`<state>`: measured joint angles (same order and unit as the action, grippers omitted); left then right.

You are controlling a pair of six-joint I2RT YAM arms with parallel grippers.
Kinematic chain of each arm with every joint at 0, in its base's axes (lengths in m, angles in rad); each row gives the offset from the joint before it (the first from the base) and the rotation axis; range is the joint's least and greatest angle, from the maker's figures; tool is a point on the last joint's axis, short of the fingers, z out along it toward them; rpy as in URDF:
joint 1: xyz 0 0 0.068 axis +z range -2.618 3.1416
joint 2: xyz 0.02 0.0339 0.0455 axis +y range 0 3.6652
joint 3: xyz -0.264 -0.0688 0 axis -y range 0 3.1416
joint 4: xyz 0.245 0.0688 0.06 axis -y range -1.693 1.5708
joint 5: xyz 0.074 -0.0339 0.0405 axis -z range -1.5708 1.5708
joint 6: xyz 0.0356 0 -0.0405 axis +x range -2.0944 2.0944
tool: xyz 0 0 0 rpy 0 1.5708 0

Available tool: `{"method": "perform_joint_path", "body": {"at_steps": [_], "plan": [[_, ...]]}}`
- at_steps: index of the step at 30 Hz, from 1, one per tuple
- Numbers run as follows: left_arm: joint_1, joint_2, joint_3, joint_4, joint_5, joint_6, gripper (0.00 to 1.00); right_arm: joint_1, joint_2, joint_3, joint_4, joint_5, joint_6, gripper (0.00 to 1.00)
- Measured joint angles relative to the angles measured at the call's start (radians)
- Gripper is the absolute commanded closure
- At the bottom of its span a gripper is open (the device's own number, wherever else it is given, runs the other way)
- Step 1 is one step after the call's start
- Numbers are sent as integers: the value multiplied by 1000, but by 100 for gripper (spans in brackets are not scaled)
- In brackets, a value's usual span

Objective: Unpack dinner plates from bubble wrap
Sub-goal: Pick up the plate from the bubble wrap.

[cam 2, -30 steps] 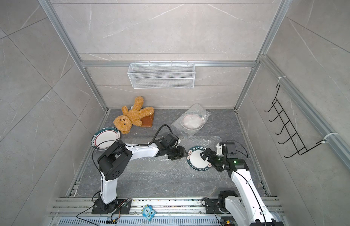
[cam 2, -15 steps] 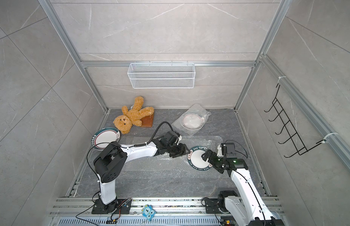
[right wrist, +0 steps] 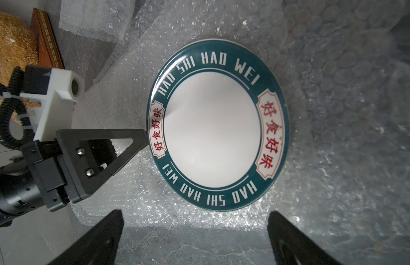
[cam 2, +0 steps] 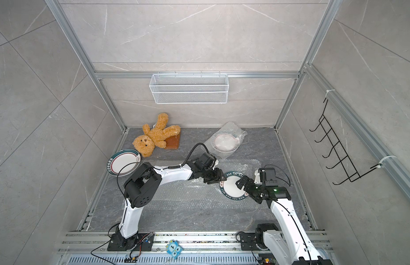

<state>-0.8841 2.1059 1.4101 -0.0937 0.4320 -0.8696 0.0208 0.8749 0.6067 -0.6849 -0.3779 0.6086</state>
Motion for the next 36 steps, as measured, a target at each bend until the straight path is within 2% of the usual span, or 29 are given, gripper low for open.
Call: {"method": "perform_joint_path", "body": {"at_steps": [5,12,19,22,27,31,36], "plan": [[0,17,5,2,27,3,66,0,1,0,0,-11,0,0],[0,42,26,-17,50,3,75,0,11,-10,18,-27,1,0],[0,86,60,-34,50,-5,79,0,14,-14,28,-31,1,0],[1,98,69,-36,61,-10,89,0,14,-14,30,-31,1,0],[3,92,83,-6,96,-21,99,0,14,-13,30,-31,2,0],[2,72,73,-6,97,-58,100,0,30,25,27,-30,7,0],[0,-14,-25,-10,83,-111,100,-6,98,171,29,-33,27,0]]}}
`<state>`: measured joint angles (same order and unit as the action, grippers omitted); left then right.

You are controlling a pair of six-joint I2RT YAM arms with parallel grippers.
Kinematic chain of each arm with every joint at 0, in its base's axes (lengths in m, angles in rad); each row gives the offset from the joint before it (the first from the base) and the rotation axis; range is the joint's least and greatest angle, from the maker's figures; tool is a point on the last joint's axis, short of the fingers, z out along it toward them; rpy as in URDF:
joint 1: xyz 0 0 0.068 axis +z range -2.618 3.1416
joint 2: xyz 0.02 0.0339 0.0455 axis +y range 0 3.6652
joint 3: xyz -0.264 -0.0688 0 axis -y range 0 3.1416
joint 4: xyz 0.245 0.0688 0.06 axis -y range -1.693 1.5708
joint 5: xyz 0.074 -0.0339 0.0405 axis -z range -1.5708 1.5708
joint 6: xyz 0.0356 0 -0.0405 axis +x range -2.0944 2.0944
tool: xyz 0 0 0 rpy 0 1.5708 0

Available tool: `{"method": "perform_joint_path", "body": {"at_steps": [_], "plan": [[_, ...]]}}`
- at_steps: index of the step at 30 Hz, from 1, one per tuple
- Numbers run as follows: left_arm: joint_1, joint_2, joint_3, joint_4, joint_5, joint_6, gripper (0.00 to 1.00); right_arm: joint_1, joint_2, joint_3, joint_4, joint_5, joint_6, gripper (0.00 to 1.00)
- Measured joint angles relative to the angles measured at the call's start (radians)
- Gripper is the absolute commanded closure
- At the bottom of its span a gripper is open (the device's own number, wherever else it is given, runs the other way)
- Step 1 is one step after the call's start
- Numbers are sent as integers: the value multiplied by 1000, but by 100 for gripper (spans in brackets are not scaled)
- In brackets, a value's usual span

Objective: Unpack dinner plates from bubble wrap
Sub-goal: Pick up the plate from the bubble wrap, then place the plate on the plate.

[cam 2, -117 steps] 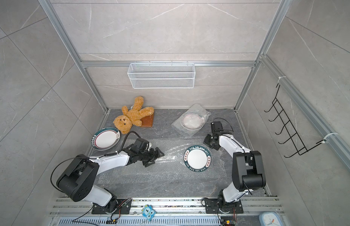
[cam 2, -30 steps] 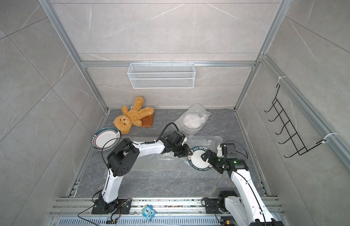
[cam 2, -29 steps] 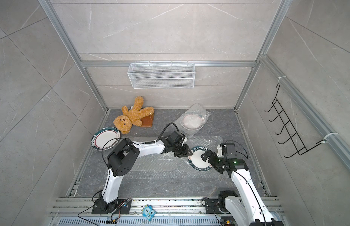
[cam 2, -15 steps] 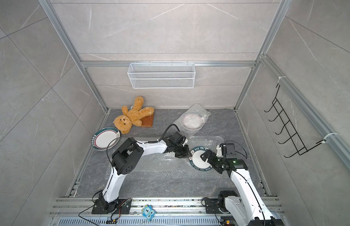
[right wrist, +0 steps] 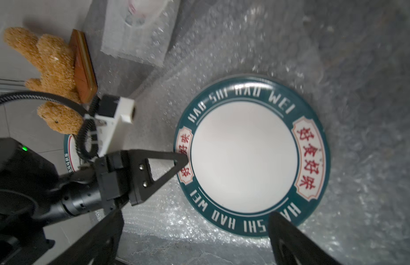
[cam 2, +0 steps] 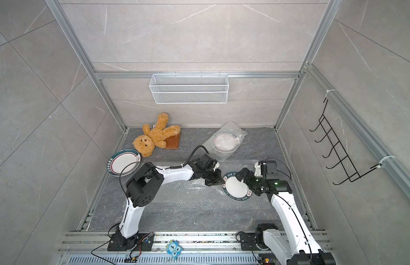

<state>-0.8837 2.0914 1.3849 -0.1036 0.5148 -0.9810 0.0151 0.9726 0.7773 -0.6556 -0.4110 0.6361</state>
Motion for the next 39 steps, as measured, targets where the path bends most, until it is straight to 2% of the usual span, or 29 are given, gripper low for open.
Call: {"method": "perform_joint_path", "body": {"at_steps": [5,11,17,20,23,26,29,31,34,39], "plan": [[7,-121,-111,24,14,-36,100,-3,68,151,33,-22,24,0],[41,-248,-220,121,76,-89,100,-11,115,209,48,-29,45,0],[180,-439,-443,206,97,-146,100,-14,123,226,79,-81,60,0],[307,-602,-579,205,88,-180,100,-14,108,202,140,-110,74,0],[477,-831,-688,128,53,-201,100,-14,70,150,200,-146,92,0],[654,-1069,-715,-23,-23,-196,100,-14,45,104,257,-183,113,0],[840,-1226,-716,-131,-49,-190,100,-14,33,75,299,-207,132,0],[980,-1265,-717,-183,-48,-187,100,-14,33,69,320,-219,135,0],[1152,-1226,-729,-209,-43,-182,100,-14,34,56,356,-239,152,0],[1307,-1054,-731,-218,-87,-139,100,-14,34,11,402,-278,185,0]]}}
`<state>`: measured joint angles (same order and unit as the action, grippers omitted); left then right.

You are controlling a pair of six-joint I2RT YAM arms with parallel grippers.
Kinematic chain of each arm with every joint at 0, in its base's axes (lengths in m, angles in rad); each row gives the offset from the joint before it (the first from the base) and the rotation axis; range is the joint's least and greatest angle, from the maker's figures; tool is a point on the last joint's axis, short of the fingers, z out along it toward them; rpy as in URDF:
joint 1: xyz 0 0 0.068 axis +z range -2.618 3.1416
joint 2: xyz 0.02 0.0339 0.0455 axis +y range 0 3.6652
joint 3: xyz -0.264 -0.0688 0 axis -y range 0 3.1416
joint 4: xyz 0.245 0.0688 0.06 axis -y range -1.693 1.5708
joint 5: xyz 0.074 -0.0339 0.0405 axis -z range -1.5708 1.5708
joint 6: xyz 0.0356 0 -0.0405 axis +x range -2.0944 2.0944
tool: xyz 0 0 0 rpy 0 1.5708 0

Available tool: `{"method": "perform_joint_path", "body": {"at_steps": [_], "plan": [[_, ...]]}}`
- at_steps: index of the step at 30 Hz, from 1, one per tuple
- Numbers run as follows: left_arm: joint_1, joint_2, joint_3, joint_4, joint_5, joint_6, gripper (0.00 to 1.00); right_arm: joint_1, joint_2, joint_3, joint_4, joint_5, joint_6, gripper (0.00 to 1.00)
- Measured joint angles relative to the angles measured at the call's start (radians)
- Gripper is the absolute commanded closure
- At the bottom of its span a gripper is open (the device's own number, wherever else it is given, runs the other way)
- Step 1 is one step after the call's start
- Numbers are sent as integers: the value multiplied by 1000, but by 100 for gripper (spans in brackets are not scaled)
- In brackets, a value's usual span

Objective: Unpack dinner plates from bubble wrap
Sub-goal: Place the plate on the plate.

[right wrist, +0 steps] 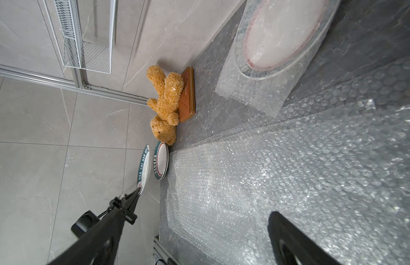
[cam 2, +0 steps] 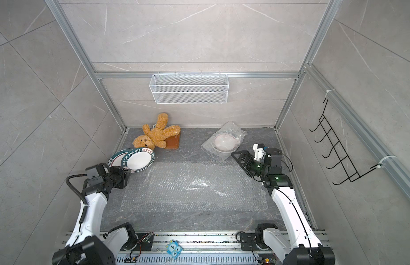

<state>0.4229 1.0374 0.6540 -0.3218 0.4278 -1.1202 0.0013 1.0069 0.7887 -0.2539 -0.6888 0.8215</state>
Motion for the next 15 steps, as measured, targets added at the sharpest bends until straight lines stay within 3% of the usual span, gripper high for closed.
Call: {"method": "perform_joint_path", "body": {"at_steps": [7,15], "plan": [[112,150,0,61,-70,59,100,0,-2,-45,26,-40,22,0],[163,253,55,105,-95,96,100,0,-14,-80,35,-51,30,0]]}}
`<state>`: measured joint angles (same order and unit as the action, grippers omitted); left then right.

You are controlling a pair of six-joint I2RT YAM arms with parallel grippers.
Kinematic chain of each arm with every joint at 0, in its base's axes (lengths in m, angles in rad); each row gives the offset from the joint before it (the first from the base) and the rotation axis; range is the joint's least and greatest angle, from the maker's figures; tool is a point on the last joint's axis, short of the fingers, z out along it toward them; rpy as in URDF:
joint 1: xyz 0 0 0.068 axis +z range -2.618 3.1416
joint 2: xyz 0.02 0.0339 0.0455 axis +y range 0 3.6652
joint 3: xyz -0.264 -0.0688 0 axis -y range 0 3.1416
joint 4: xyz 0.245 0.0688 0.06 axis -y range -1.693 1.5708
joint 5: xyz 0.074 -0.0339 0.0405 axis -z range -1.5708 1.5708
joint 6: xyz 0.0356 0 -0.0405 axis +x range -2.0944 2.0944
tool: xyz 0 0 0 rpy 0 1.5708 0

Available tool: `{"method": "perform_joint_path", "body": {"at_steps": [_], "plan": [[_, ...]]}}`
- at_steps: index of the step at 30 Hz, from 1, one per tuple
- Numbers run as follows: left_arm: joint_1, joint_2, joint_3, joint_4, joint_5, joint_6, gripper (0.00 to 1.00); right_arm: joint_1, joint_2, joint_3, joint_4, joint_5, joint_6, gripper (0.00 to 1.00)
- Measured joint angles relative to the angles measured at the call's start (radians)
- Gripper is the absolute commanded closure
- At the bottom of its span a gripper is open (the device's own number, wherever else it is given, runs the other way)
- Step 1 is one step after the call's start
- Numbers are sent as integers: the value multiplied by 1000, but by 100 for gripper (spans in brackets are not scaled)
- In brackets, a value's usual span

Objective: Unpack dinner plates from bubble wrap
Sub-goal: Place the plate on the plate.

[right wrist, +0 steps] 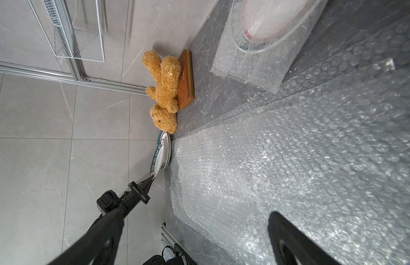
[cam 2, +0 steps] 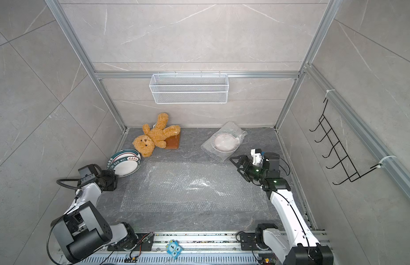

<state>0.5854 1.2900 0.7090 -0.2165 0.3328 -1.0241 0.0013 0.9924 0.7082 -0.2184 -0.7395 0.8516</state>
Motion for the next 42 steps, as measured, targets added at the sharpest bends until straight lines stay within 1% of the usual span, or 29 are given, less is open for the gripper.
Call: {"method": "perform_joint_path", "body": {"at_steps": [5,10,15,21,25,32,37,38,39,40,42], "plan": [[10,61,40,43,-2,7,100,0,0,-4,9,-6,6,0],[10,117,44,80,-2,7,100,0,0,-10,16,-6,13,0],[10,158,44,114,0,7,100,0,0,-12,23,-9,13,0],[10,193,45,139,5,7,100,1,6,-51,51,-35,24,0],[10,218,57,153,11,7,100,24,12,-78,58,-45,28,0],[10,251,77,169,16,12,76,110,61,-107,82,-58,32,0],[10,266,97,121,16,31,68,142,71,-118,104,-42,48,0],[10,270,108,103,16,37,65,145,70,-118,108,-35,49,0],[10,272,120,87,16,45,60,148,70,-118,109,-28,50,0],[10,272,134,65,12,54,51,150,70,-118,110,-20,50,0],[10,272,166,17,5,73,37,152,70,-118,111,-8,50,0]]}}
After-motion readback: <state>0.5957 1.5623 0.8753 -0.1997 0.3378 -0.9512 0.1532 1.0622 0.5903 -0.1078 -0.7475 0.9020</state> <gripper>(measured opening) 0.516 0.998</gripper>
